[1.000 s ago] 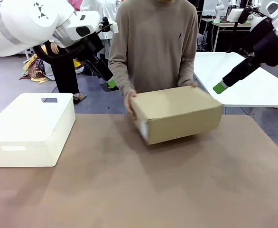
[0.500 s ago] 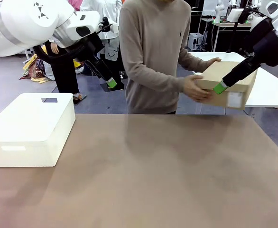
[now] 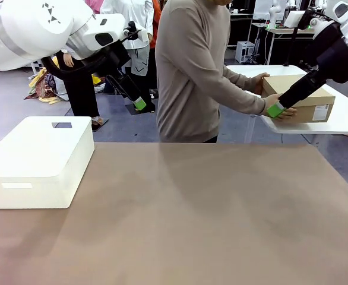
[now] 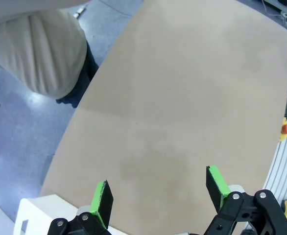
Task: Pack the shoes into the box.
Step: Press down on the lid of the Shoes Box.
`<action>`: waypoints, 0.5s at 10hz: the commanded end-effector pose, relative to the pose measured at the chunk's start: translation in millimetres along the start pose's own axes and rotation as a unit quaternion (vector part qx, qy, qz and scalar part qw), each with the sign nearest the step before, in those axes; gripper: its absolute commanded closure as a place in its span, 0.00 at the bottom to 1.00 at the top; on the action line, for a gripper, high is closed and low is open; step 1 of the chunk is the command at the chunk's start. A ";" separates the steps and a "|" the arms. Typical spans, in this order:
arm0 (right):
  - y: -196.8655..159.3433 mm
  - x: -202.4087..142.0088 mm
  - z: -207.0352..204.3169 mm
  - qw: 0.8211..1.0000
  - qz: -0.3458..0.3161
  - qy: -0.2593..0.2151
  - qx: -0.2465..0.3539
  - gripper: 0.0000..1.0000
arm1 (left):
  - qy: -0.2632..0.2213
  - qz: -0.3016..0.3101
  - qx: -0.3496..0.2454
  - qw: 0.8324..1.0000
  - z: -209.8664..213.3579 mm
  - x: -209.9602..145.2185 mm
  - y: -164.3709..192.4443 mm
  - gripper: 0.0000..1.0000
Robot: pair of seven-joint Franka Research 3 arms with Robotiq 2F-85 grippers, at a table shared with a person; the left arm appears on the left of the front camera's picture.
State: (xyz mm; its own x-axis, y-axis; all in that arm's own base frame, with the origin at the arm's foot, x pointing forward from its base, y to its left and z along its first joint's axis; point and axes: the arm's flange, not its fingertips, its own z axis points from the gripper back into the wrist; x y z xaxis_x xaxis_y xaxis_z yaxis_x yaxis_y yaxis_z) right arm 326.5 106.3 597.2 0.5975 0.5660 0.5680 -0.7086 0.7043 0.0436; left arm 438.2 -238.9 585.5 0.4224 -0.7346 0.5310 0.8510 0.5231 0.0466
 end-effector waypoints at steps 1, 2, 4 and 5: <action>-1.4 0.2 0.2 1.000 0.002 0.002 -0.006 0.00 | 0.006 -0.004 0.003 1.000 1.4 -1.1 -0.2 0.00; -1.4 0.2 0.2 1.000 0.002 0.002 -0.006 0.00 | 0.006 -0.004 0.003 1.000 1.4 -1.1 -0.2 0.00; -1.4 0.2 0.2 1.000 0.002 0.002 -0.006 0.00 | 0.006 -0.004 0.003 1.000 1.4 -1.1 -0.2 0.00; -1.4 0.2 0.2 1.000 0.002 0.002 -0.006 0.00 | 0.006 -0.004 0.003 1.000 1.4 -1.1 -0.2 0.00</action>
State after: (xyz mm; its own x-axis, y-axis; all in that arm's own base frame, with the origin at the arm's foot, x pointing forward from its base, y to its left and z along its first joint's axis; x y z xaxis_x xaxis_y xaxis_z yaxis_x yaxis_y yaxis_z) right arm 326.5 106.3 597.2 0.5975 0.5660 0.5680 -0.7086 0.7043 0.0436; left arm 438.1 -239.0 585.5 0.4224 -0.7347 0.5309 0.8511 0.5230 0.0466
